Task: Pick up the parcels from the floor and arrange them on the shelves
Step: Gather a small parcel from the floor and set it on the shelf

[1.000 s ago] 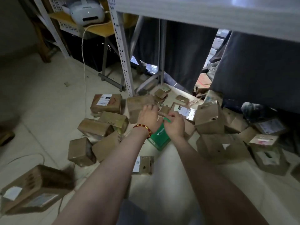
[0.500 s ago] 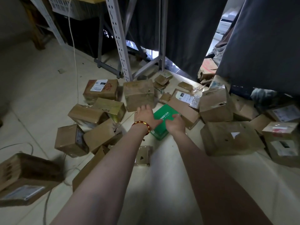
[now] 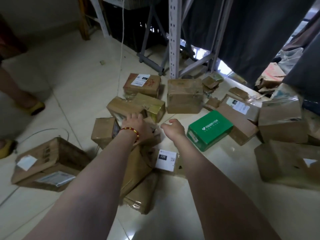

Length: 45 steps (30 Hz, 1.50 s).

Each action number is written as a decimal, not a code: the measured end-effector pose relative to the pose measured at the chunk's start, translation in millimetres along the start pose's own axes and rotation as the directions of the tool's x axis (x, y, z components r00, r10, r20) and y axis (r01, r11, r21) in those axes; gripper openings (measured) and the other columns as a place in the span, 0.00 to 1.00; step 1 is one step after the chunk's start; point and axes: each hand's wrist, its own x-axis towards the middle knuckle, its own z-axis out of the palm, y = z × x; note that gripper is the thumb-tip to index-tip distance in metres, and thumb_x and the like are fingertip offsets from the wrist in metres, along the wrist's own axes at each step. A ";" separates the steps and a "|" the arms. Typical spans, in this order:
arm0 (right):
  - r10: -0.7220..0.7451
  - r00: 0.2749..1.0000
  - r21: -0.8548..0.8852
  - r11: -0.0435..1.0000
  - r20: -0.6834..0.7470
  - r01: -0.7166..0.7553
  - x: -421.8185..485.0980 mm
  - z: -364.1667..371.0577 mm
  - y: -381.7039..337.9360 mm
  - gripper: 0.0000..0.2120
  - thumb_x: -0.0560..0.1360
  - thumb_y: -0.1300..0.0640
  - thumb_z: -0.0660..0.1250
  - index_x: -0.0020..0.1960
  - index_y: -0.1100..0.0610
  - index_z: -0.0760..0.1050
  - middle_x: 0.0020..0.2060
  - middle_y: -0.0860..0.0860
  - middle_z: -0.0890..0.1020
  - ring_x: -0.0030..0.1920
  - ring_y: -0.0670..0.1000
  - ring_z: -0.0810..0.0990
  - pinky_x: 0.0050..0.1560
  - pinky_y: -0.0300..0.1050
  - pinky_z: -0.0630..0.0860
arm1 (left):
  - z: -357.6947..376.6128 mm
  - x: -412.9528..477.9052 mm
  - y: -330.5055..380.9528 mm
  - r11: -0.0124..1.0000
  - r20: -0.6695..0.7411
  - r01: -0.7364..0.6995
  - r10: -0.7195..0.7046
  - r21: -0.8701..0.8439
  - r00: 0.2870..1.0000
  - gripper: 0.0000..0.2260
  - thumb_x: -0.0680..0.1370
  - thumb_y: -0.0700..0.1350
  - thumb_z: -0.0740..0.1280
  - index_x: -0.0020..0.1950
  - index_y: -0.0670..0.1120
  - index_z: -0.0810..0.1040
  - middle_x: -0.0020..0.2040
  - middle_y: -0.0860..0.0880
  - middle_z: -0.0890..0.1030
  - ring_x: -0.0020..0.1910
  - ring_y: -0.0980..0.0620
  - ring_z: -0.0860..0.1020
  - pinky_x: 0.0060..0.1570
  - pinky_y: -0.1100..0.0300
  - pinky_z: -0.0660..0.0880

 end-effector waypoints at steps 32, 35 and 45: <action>0.109 0.985 0.272 0.960 -0.130 -0.070 -13.8 -43.7 -4.8 0.19 0.79 0.50 0.65 0.66 0.59 0.74 0.61 0.54 0.78 0.59 0.54 0.76 0.58 0.46 0.70 | -38.6 -2.6 36.2 0.732 0.272 0.288 -0.145 -0.618 0.951 0.54 0.57 0.66 0.77 0.77 0.49 0.59 0.73 0.42 0.64 0.71 0.38 0.64 0.67 0.45 0.68; 0.110 0.984 0.295 0.953 -0.143 -0.064 -45.2 -78.3 -44.9 0.23 0.79 0.49 0.65 0.70 0.58 0.71 0.66 0.54 0.76 0.65 0.55 0.74 0.62 0.47 0.69 | -89.0 -21.8 35.0 0.529 0.336 0.330 -0.088 -0.782 0.938 0.53 0.47 0.68 0.75 0.69 0.49 0.71 0.64 0.46 0.77 0.60 0.44 0.76 0.59 0.48 0.77; 0.139 0.977 0.423 0.904 -0.162 -0.058 -185.6 -167.9 -258.8 0.30 0.75 0.50 0.71 0.72 0.58 0.65 0.64 0.55 0.76 0.61 0.57 0.76 0.59 0.49 0.74 | -340.4 -135.1 18.4 0.430 0.192 0.235 -0.141 -0.872 0.971 0.44 0.54 0.65 0.77 0.65 0.48 0.73 0.59 0.48 0.78 0.55 0.47 0.78 0.50 0.54 0.79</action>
